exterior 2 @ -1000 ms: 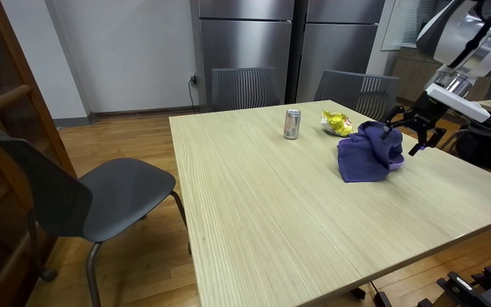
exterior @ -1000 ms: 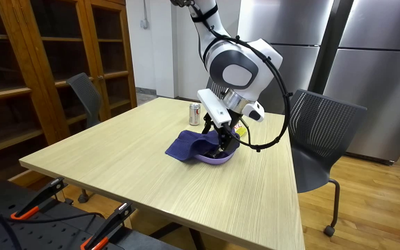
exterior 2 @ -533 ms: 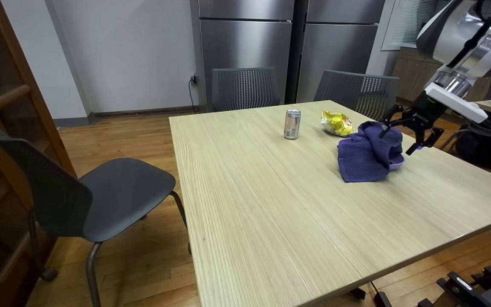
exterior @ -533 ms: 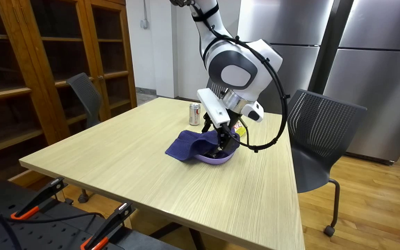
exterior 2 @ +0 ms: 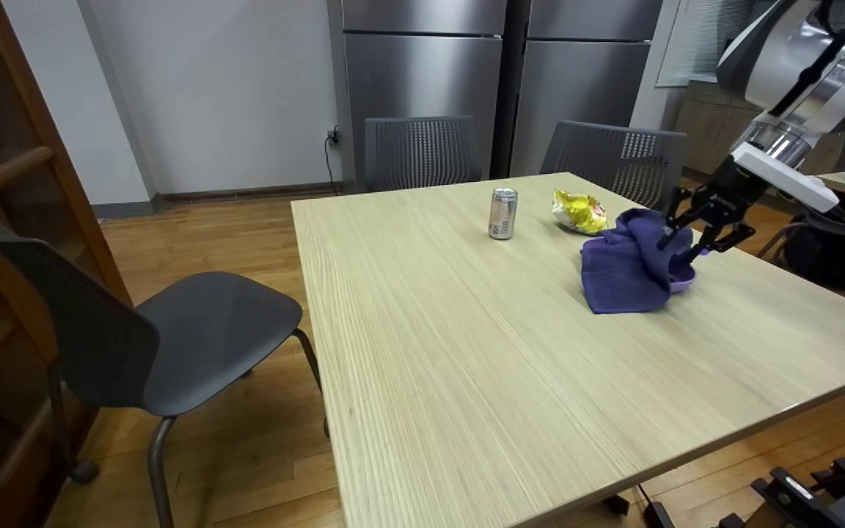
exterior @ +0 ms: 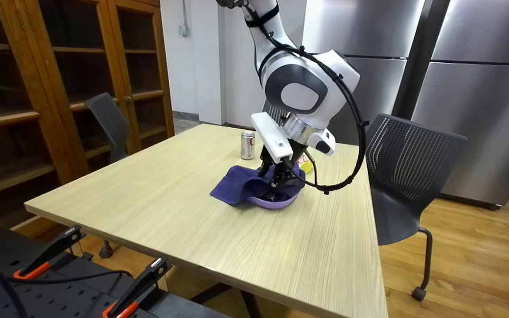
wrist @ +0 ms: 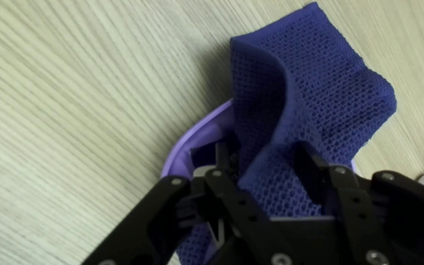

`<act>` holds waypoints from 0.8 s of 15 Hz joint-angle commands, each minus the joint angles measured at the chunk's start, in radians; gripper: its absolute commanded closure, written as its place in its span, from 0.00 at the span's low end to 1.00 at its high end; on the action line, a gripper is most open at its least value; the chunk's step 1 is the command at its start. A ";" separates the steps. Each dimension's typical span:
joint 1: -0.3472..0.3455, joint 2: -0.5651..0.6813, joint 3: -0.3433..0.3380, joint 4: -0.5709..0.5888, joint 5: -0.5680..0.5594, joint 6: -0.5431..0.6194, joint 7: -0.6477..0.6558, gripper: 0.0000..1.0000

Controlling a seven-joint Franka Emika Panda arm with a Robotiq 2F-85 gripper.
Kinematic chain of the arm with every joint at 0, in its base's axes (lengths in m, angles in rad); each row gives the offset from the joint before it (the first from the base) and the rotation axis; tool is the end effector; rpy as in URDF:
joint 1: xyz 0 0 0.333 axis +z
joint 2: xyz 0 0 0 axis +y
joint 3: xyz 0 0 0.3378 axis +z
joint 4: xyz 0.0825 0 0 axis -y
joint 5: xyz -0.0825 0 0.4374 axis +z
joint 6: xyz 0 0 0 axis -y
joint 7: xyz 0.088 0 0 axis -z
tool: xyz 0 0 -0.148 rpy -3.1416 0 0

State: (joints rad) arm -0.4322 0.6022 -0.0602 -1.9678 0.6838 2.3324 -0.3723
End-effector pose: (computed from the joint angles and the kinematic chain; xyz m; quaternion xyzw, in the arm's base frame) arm 0.5635 -0.2712 0.0822 -0.9234 0.3113 0.0154 0.2242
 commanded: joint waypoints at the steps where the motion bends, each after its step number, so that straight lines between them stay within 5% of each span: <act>1: -0.011 -0.034 0.013 -0.027 0.034 0.013 -0.041 0.80; 4: -0.010 -0.037 0.012 -0.030 0.036 0.018 -0.045 1.00; 12: -0.012 -0.050 0.011 -0.039 0.039 0.029 -0.057 1.00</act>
State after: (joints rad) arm -0.4322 0.5975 -0.0602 -1.9679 0.6945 2.3484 -0.3923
